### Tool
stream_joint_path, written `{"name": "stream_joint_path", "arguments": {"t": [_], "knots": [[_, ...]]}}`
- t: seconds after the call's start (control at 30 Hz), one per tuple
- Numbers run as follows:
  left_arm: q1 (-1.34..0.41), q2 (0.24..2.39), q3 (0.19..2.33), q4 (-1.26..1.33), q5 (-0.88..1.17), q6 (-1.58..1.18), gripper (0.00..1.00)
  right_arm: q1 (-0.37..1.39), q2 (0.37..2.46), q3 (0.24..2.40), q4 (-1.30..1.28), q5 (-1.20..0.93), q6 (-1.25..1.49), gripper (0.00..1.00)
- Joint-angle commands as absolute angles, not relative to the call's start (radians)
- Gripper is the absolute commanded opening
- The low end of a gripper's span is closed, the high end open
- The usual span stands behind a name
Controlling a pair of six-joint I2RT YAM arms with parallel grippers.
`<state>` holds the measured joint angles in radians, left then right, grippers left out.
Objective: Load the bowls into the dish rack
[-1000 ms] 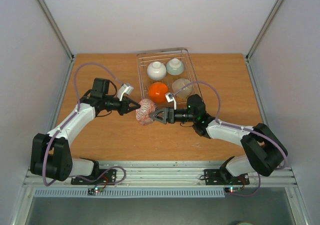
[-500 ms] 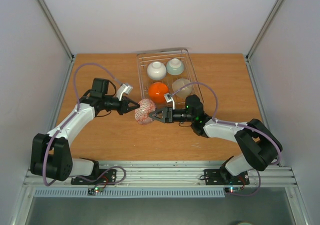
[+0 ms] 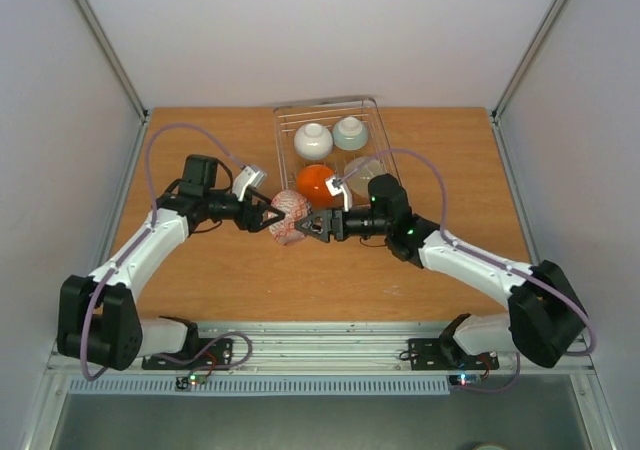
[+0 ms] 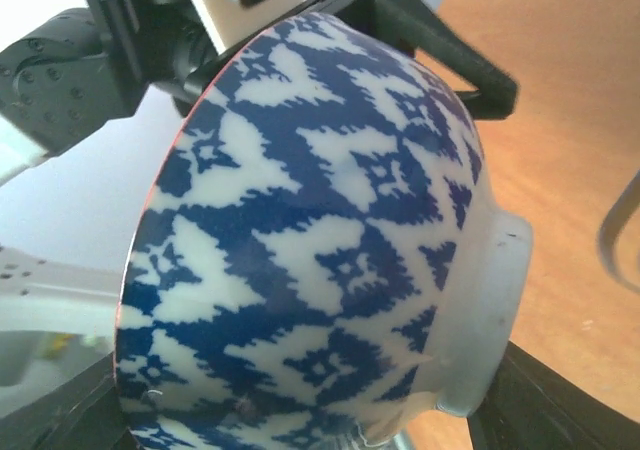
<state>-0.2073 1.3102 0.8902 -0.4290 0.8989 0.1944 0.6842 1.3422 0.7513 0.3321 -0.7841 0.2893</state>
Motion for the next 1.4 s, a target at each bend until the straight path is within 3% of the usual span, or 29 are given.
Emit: {"name": "stream_joint_path", "arguments": {"t": [0.0,0.23,0.5,0.73,1.37], "knots": [[-0.206,1.246,0.928,-0.446,0.811,0.245,0.75,0.688,1.25,0.903,-0.085,-0.602,-0.034,0.01],[-0.206,1.227,0.939,-0.469,0.679,0.279,0.8,0.687,1.282,1.163,-0.411,-0.277,-0.226,0.01],[-0.206,1.232,0.903,-0.462,0.64,0.294,0.81,0.672,1.543,1.516,-0.591,0.066,-0.362,0.01],[-0.205,1.241,0.894,-0.498,0.686,0.324,0.81,0.624,1.792,1.821,-0.736,0.213,-0.449,0.01],[-0.205,1.352,0.92,-0.544,0.741,0.317,0.79,0.574,2.246,2.26,-0.903,0.397,-0.584,0.01]]}}
